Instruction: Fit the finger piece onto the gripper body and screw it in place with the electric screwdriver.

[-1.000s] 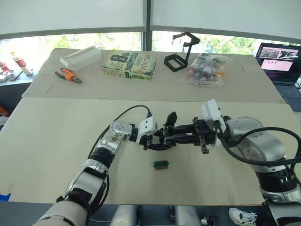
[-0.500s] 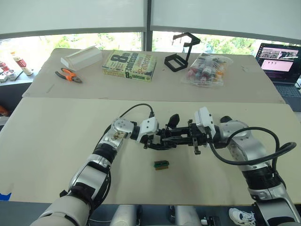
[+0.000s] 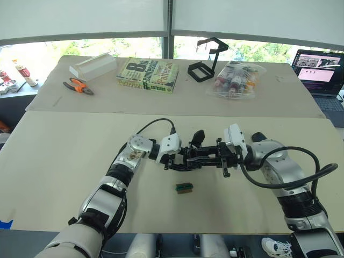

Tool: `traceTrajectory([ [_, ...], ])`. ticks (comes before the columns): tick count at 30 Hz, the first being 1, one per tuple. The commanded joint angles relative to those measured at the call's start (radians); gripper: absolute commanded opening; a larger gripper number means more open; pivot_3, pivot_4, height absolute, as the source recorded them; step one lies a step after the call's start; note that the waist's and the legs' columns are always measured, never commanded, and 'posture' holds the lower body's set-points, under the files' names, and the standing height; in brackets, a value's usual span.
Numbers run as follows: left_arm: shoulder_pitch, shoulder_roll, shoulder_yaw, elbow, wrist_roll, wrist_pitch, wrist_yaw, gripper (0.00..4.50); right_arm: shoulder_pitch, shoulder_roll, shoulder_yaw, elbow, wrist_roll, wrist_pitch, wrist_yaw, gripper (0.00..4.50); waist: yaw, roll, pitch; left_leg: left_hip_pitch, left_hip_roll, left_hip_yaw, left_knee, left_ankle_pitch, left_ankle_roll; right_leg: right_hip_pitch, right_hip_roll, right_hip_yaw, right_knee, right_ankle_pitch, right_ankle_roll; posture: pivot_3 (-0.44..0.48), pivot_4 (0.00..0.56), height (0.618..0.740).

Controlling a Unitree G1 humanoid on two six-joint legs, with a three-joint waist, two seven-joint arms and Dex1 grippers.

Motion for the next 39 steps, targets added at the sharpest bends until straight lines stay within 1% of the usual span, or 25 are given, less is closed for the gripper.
traceTrajectory([
  [1,-0.002,-0.009,0.004,-0.007,0.007,-0.004,0.004,2.27,0.016,-0.011,-0.002,-0.001,-0.01,0.004,-0.002,0.39,0.0,0.0,0.0,0.0,0.0,0.0,0.0,0.0,0.0,0.0,0.0,0.0,0.0,0.0,0.0,0.0,0.15,0.74],
  [6,-0.005,-0.009,0.008,-0.006,0.007,-0.002,0.003,2.27,0.033,-0.009,0.014,0.022,-0.029,-0.004,-0.002,0.39,0.0,0.0,0.0,0.0,0.0,0.0,0.0,0.0,0.0,0.001,0.0,0.0,0.0,0.0,0.0,0.0,0.15,0.74],
  [10,0.0,-0.004,0.01,-0.009,0.008,-0.002,0.001,2.27,0.033,0.001,0.007,0.075,-0.031,0.002,-0.019,0.39,0.0,0.0,-0.001,0.002,0.0,0.0,0.0,0.0,0.0,0.002,0.0,0.0,0.0,0.0,0.0,0.0,0.15,0.74],
  [14,0.002,-0.004,0.011,-0.009,0.009,-0.003,0.001,2.27,0.02,-0.002,0.033,0.116,-0.046,-0.026,0.021,0.39,-0.001,0.0,-0.002,0.004,0.001,0.0,0.0,0.0,0.0,0.003,0.0,0.0,0.0,0.0,0.0,0.0,0.15,0.74],
  [18,0.001,-0.004,0.012,-0.011,0.009,-0.001,0.004,2.27,0.001,-0.014,0.062,0.125,-0.034,0.035,0.056,0.39,-0.001,0.0,-0.002,0.005,0.001,0.0,0.0,0.0,0.0,0.004,0.0,0.001,0.0,0.0,0.0,0.0,0.15,0.74],
  [21,-0.001,-0.004,0.013,-0.013,0.008,0.002,0.004,2.27,0.0,-0.009,0.064,0.129,-0.052,0.053,0.027,0.39,-0.001,0.0,-0.002,0.005,0.001,0.0,0.0,0.0,0.0,0.003,0.0,0.001,0.0,0.0,-0.001,0.0,0.15,0.74],
  [24,-0.004,-0.002,0.014,-0.01,0.008,0.003,0.005,2.27,0.012,0.012,0.054,0.109,-0.074,0.107,-0.084,0.39,-0.002,-0.001,-0.003,0.005,0.001,-0.001,0.0,0.0,0.0,0.003,0.0,0.001,0.0,0.0,-0.001,0.0,0.15,0.74],
  [26,-0.008,-0.002,0.015,-0.007,0.008,0.004,0.005,2.27,0.022,0.01,0.052,0.083,-0.059,0.142,-0.102,0.39,-0.002,-0.001,-0.003,0.006,0.002,-0.001,0.0,0.0,-0.001,0.003,0.0,0.001,0.0,0.001,-0.001,0.0,0.15,0.74],
  [28,-0.01,-0.002,0.017,-0.004,0.009,0.003,0.004,2.27,0.027,-0.002,0.062,0.071,-0.058,0.141,-0.082,0.39,-0.003,-0.001,-0.003,0.006,0.002,-0.001,0.0,0.0,-0.001,0.003,0.0,0.001,0.0,0.002,-0.002,0.0,0.15,0.74],
  [30,-0.012,-0.002,0.018,-0.002,0.01,0.004,0.006,2.27,0.022,-0.014,0.074,0.079,-0.064,0.121,-0.05,0.39,-0.003,-0.001,-0.003,0.007,0.002,-0.001,-0.001,-0.002,0.003,0.003,0.0,0.001,0.0,0.002,-0.003,0.0,0.15,0.74],
  [35,-0.007,-0.002,0.018,-0.01,0.009,0.006,0.006,2.27,-0.012,-0.04,0.107,0.113,-0.047,0.119,0.056,0.39,-0.001,0.0,-0.004,0.008,0.002,-0.001,-0.001,-0.002,0.003,0.003,0.0,0.0,0.001,0.002,-0.004,0.0,0.15,0.74],
  [37,-0.005,-0.003,0.018,-0.013,0.009,0.008,0.007,2.27,-0.019,-0.046,0.117,0.116,-0.044,0.139,0.069,0.39,0.0,0.0,-0.004,0.007,0.002,-0.001,-0.001,-0.002,0.003,0.003,0.0,0.0,0.0,0.002,-0.003,0.0,0.15,0.74],
  [39,-0.001,-0.004,0.019,-0.018,0.007,0.01,0.008,2.27,-0.017,-0.036,0.114,0.116,-0.063,0.146,0.023,0.39,-0.001,0.0,-0.004,0.007,0.001,-0.001,-0.001,-0.001,0.002,0.004,0.0,0.0,0.0,0.002,-0.003,0.0,0.15,0.74],
])
